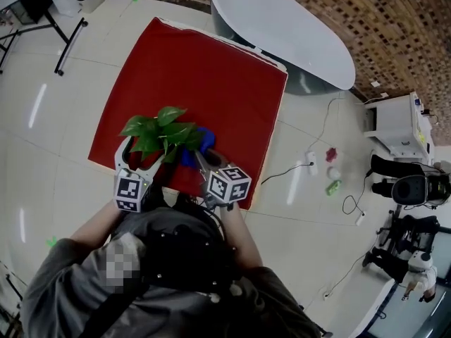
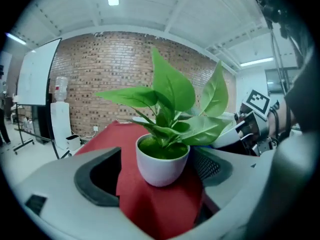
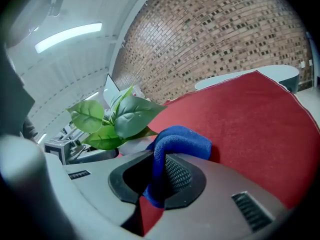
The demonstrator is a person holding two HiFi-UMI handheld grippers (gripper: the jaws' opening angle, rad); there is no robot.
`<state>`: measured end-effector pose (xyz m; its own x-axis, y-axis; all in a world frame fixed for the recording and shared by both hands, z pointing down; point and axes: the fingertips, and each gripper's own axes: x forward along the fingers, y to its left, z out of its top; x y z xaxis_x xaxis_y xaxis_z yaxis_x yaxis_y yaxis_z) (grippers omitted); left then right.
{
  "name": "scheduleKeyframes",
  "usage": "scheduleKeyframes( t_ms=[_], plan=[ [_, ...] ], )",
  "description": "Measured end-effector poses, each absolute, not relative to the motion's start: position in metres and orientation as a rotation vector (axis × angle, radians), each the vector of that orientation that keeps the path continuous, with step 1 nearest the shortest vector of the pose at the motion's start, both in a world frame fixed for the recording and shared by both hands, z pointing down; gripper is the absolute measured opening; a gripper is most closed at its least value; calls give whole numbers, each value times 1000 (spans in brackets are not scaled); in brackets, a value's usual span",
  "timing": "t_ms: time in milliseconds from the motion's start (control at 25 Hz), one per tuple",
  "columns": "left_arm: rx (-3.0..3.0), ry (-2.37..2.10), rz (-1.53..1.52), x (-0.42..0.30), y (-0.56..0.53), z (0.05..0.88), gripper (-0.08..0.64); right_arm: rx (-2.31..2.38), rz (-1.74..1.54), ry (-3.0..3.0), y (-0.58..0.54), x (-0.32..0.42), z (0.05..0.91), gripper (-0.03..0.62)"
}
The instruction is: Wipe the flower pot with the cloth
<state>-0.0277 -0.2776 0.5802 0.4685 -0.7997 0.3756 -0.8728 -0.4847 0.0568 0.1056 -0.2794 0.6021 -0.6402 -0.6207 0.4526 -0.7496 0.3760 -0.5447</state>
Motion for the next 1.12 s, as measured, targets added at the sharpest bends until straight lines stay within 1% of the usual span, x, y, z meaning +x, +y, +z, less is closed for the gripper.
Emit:
scheduleKeyframes(
  t_ms=[200,360,600,880,1120],
  plan=[
    [2345,-1544,378,2,-275,583,451,1205,1103,-2471,-265,121,601,63],
    [2217,-1698,397,-4,-283,593,453,1175,1090,-2483,-256,121,604,63],
    [2227,-1775,466,-3,-289,588,448,1157,1091,-2480,-247,122,599,63],
    [2326,-1696,499,-3,-286,595,440,1182,1075,-2476,-246,125,602,63],
    [2468,-1512,533,-3,-287,590,437,1154,1039,-2499,-253,117,588,63]
  ],
)
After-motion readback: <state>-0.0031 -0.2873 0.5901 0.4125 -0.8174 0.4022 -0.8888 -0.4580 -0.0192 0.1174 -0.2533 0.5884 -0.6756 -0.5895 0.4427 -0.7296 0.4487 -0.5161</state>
